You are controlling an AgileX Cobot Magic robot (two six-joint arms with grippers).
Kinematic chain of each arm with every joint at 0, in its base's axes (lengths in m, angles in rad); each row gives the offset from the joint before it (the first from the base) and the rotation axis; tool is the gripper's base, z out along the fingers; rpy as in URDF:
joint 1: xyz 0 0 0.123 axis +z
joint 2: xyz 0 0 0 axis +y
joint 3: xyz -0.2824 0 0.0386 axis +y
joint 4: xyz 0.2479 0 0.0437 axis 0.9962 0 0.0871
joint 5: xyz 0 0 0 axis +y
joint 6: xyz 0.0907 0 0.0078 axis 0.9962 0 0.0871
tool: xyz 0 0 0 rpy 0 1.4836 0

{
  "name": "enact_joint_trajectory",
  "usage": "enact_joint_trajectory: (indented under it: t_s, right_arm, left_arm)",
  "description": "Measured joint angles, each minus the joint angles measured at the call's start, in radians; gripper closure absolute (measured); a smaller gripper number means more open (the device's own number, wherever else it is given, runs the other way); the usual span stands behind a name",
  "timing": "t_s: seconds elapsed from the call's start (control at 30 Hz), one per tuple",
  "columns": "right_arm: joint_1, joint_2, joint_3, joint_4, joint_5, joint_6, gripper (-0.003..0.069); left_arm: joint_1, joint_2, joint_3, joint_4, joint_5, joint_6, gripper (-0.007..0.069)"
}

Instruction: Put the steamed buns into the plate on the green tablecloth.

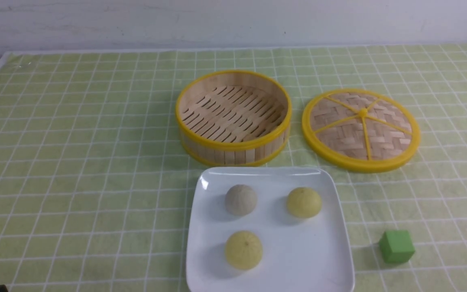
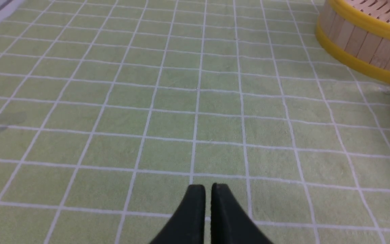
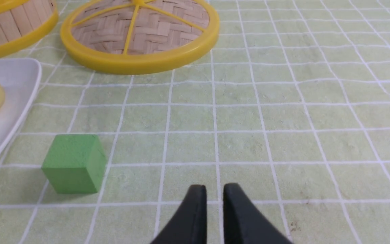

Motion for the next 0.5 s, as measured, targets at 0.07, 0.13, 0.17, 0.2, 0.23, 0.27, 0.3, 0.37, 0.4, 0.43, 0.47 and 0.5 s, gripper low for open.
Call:
enact_joint_trajectory:
  t_s: [0.07, 0.13, 0.17, 0.2, 0.23, 0.27, 0.3, 0.37, 0.4, 0.43, 0.47, 0.5]
  right_arm:
    - [0.000, 0.000, 0.000, 0.000, 0.000, 0.000, 0.0552]
    - [0.000, 0.000, 0.000, 0.000, 0.000, 0.000, 0.0549]
    - [0.000, 0.000, 0.000, 0.000, 0.000, 0.000, 0.0548]
    - [0.000, 0.000, 0.000, 0.000, 0.000, 0.000, 0.0546]
    - [0.000, 0.000, 0.000, 0.000, 0.000, 0.000, 0.0545]
    - [0.000, 0.000, 0.000, 0.000, 0.000, 0.000, 0.0545]
    - [0.000, 0.000, 0.000, 0.000, 0.000, 0.000, 0.0543]
    - [0.000, 0.000, 0.000, 0.000, 0.000, 0.000, 0.0541]
    - [0.000, 0.000, 0.000, 0.000, 0.000, 0.000, 0.0540]
    - [0.000, 0.000, 0.000, 0.000, 0.000, 0.000, 0.0538]
    - [0.000, 0.000, 0.000, 0.000, 0.000, 0.000, 0.0538]
    - [0.000, 0.000, 0.000, 0.000, 0.000, 0.000, 0.0536]
  left_arm:
    - [0.000, 0.000, 0.000, 0.000, 0.000, 0.000, 0.0566]
    - [0.000, 0.000, 0.000, 0.000, 0.000, 0.000, 0.0561]
    - [0.000, 0.000, 0.000, 0.000, 0.000, 0.000, 0.0560]
    - [0.000, 0.000, 0.000, 0.000, 0.000, 0.000, 0.0559]
    - [0.000, 0.000, 0.000, 0.000, 0.000, 0.000, 0.0559]
    - [0.000, 0.000, 0.000, 0.000, 0.000, 0.000, 0.0558]
    - [0.000, 0.000, 0.000, 0.000, 0.000, 0.000, 0.0557]
    - [0.000, 0.000, 0.000, 0.000, 0.000, 0.000, 0.0554]
    - [0.000, 0.000, 0.000, 0.000, 0.000, 0.000, 0.0552]
    - [0.000, 0.000, 0.000, 0.000, 0.000, 0.000, 0.0552]
    - [0.000, 0.000, 0.000, 0.001, 0.000, 0.000, 0.0551]
    - [0.000, 0.000, 0.000, 0.001, 0.000, 0.000, 0.0550]
